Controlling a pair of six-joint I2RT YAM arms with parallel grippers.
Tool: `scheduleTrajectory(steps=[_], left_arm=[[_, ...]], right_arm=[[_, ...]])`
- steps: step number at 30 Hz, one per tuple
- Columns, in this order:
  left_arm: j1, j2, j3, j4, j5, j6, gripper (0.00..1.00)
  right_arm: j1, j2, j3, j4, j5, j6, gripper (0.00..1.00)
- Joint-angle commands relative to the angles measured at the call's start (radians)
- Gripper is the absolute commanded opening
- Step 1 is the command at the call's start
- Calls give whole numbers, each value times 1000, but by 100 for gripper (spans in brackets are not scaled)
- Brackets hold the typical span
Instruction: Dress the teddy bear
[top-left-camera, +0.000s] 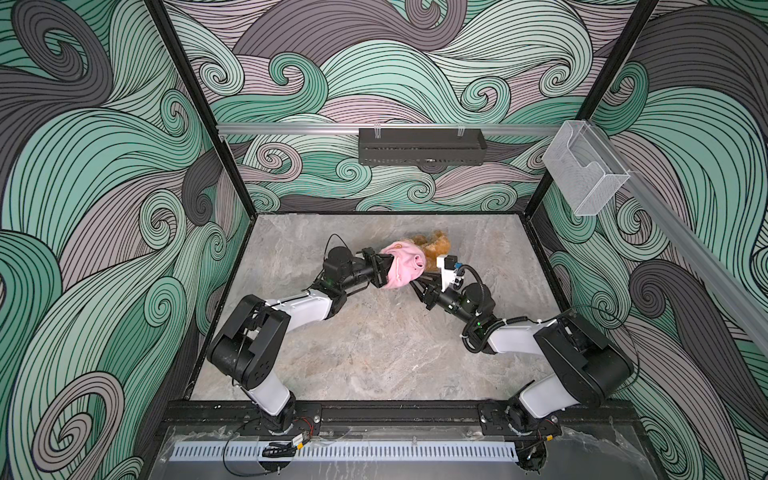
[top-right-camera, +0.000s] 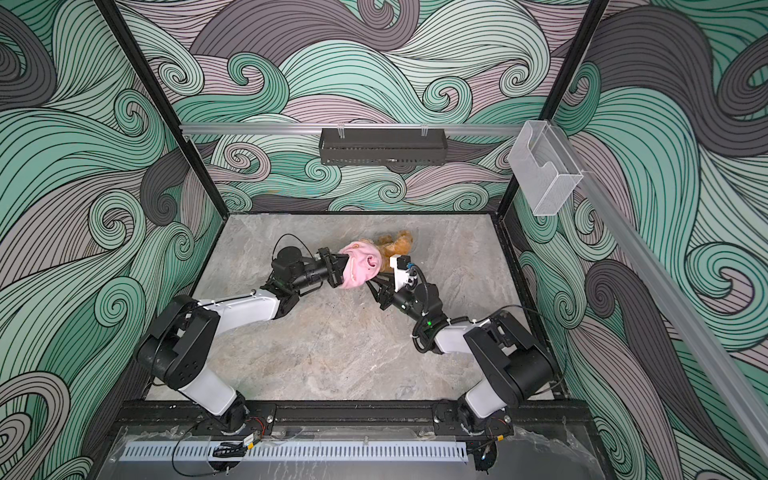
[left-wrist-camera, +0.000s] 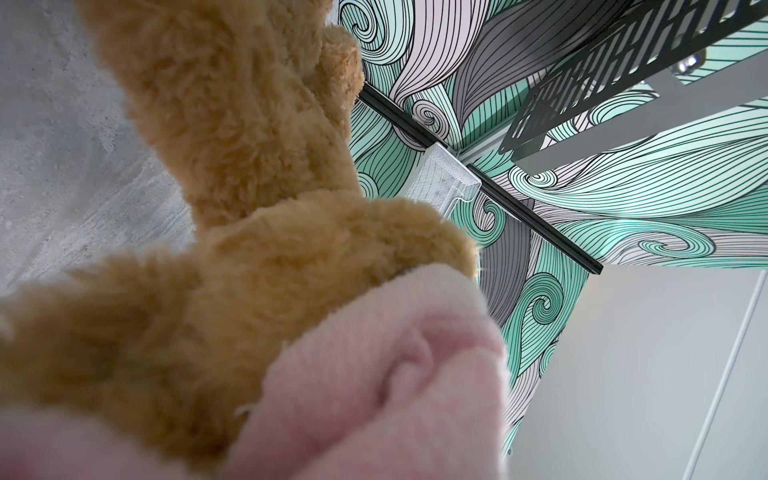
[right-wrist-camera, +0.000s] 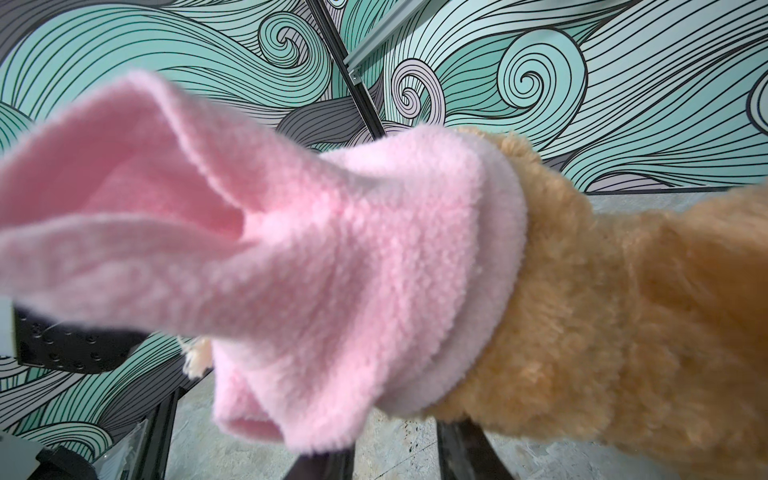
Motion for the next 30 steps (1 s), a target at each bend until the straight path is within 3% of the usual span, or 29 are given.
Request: scheduleTrajectory(steps=[1, 8, 15, 22, 25, 30], left_arm=[[-23, 15, 31, 42, 27, -26, 0], [-34, 26, 29, 45, 31, -24, 0], [-49, 29, 30, 7, 40, 4, 0], [-54, 39, 18, 8, 40, 6, 0], [-54, 40, 18, 4, 42, 12, 0], [-56, 36, 12, -2, 44, 18, 0]], right_arm=[[9, -15, 45, 68, -17, 18, 36], [17, -20, 67, 55, -14, 24, 40], [18, -27, 81, 34, 49, 68, 35], [17, -19, 80, 109, 22, 143, 44], [17, -29, 76, 61, 47, 143, 40], [19, -84, 81, -151, 173, 156, 21]])
